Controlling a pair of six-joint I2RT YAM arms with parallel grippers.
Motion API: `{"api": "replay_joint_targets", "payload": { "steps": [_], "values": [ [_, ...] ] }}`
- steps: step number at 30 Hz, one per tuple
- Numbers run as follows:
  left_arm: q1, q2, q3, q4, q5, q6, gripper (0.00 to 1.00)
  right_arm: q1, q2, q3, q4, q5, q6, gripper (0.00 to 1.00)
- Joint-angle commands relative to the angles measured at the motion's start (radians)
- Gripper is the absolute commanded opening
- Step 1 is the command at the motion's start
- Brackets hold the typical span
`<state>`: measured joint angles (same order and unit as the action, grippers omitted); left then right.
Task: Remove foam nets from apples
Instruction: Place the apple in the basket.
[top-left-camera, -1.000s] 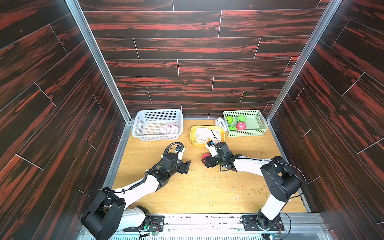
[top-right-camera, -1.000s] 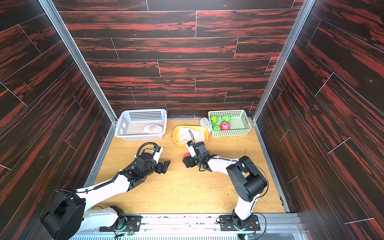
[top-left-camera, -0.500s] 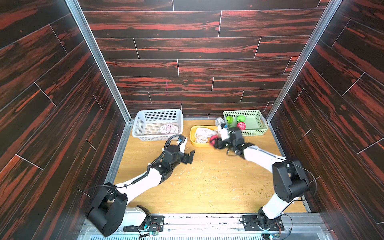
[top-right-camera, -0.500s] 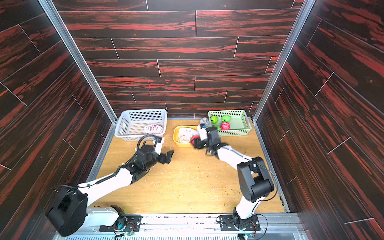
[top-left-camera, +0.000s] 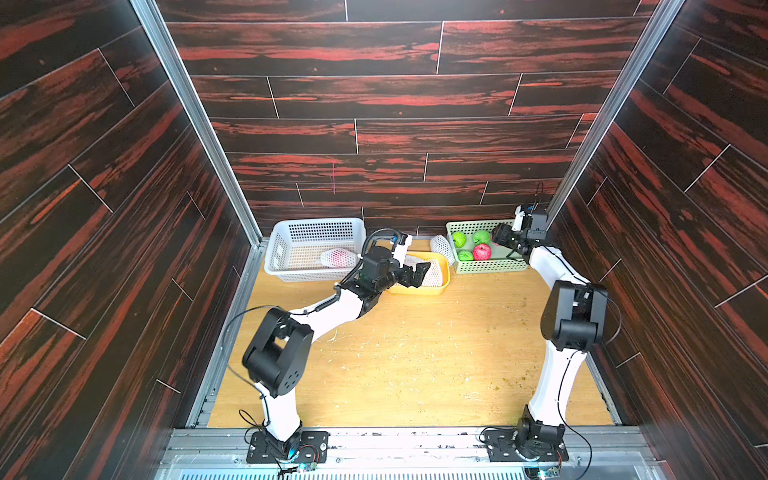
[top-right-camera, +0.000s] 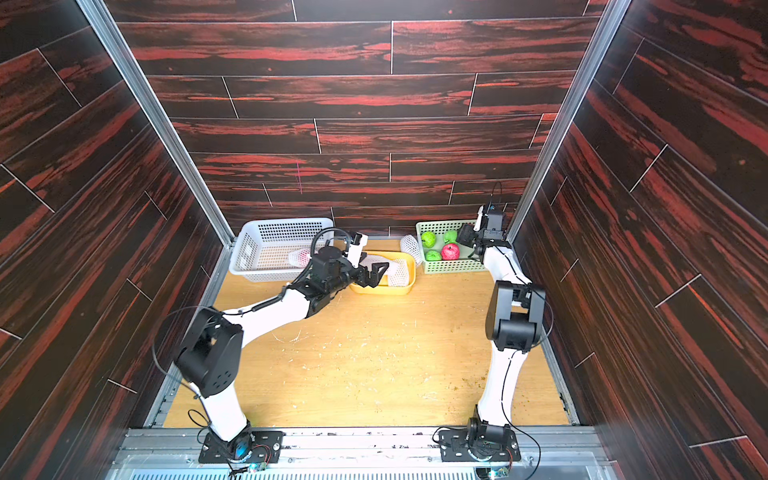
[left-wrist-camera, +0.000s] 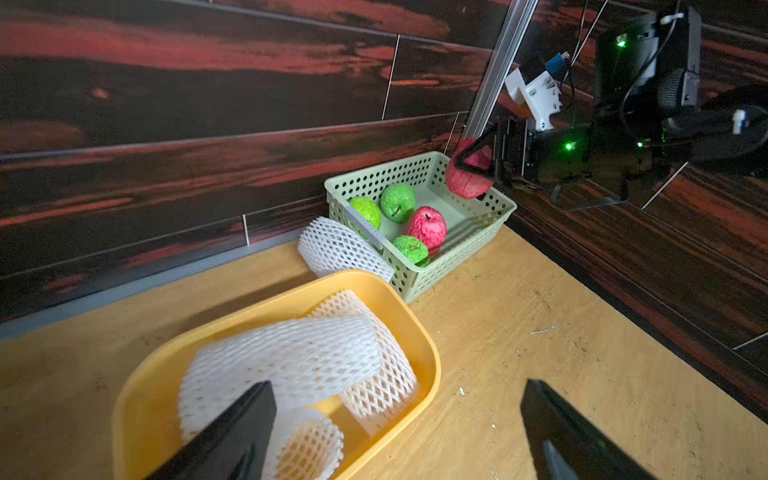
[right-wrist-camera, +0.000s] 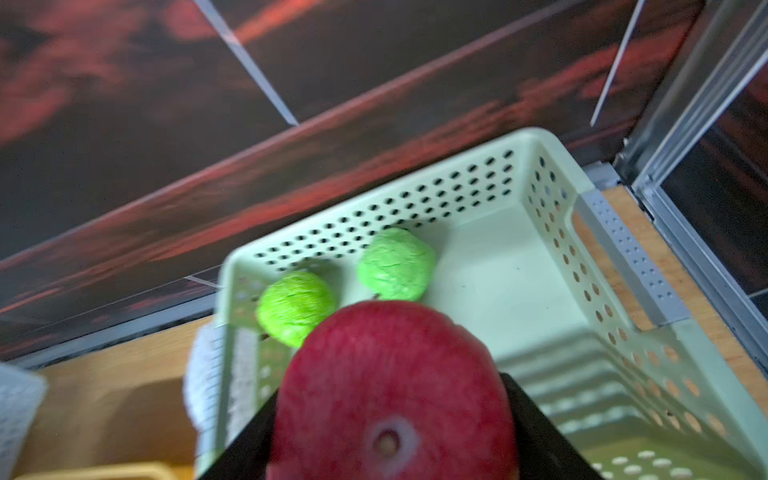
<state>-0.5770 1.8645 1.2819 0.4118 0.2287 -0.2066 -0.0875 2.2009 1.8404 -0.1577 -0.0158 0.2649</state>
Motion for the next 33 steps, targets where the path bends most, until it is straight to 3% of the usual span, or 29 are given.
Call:
{"api": "replay_joint_targets", "payload": {
  "steps": [1,14,17,21,24,33],
  "values": [
    [-0.002,-0.009,0.029,0.003,0.035,-0.031,0.97,-0.001,0.089,0.093,-0.082,0.018,-0.005,0.43],
    [-0.001,-0.098,-0.065,0.006,-0.026,0.02,0.97,-0.032,0.42,0.57,-0.292,0.03,-0.003,0.48],
    [-0.001,-0.131,-0.095,0.01,-0.043,0.021,0.97,-0.034,0.461,0.636,-0.319,0.02,-0.011,0.58],
    [-0.001,-0.177,-0.127,-0.005,-0.058,0.024,0.97,-0.036,0.443,0.632,-0.318,0.048,-0.017,0.8],
    [-0.001,-0.208,-0.139,-0.053,-0.064,0.045,0.97,-0.036,0.405,0.629,-0.322,0.026,-0.028,0.87],
    [0.012,-0.292,-0.188,-0.1,-0.157,0.087,0.98,-0.025,0.242,0.573,-0.346,0.005,-0.046,0.93]
  ]
}}
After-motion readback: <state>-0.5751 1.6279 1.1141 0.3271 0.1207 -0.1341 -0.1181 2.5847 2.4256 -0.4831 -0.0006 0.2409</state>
